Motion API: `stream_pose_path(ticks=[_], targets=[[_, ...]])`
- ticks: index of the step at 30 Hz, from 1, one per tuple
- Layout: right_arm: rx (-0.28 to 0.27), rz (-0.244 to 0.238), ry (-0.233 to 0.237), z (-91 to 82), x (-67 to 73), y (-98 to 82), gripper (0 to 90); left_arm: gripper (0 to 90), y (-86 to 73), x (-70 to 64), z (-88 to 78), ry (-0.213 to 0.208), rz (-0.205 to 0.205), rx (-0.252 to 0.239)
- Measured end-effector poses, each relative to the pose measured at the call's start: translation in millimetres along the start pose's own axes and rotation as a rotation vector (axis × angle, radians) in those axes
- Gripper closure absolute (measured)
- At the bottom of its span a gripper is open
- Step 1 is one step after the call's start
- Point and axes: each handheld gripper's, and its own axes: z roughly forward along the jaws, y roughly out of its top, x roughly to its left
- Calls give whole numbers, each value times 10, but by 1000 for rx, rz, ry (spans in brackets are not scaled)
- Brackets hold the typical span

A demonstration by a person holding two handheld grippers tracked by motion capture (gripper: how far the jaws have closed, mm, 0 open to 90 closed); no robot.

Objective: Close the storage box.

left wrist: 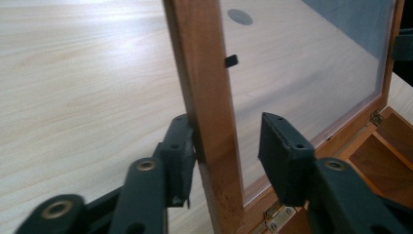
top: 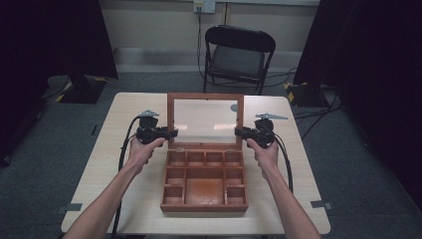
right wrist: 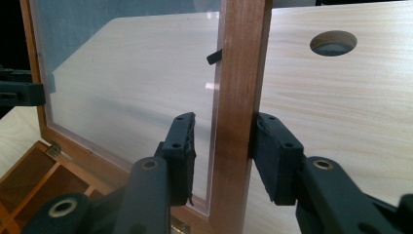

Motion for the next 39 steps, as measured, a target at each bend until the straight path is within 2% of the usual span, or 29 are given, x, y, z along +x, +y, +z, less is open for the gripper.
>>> stream_pose_path(ticks=[6,14,19,21,22,25,26,30,39], targets=[[3,-17,12,-78,49,11,611,656,-2,-8,-106,-21,27,-3],[2,-41,37,-179,106,7,575,660,-8,-73,-205,-28,61,-2],[-5,-45,42,-221,141,-9,556,647,-15,-114,-252,-32,66,-5],[-8,-4,50,-242,140,-14,555,638,-23,-125,-266,-34,64,-6],[-9,-5,50,-245,144,-15,552,637,-26,-130,-271,-35,67,-8],[-2,-47,37,-255,178,-16,548,634,-38,-153,-282,-29,68,-17],[-4,-44,35,-259,180,-22,560,632,-40,-151,-291,-29,78,-11],[-8,-48,46,-269,173,-30,561,630,-62,-150,-316,-45,75,-15],[-8,-58,40,-315,232,-58,525,610,-81,-194,-365,-50,80,-14]])
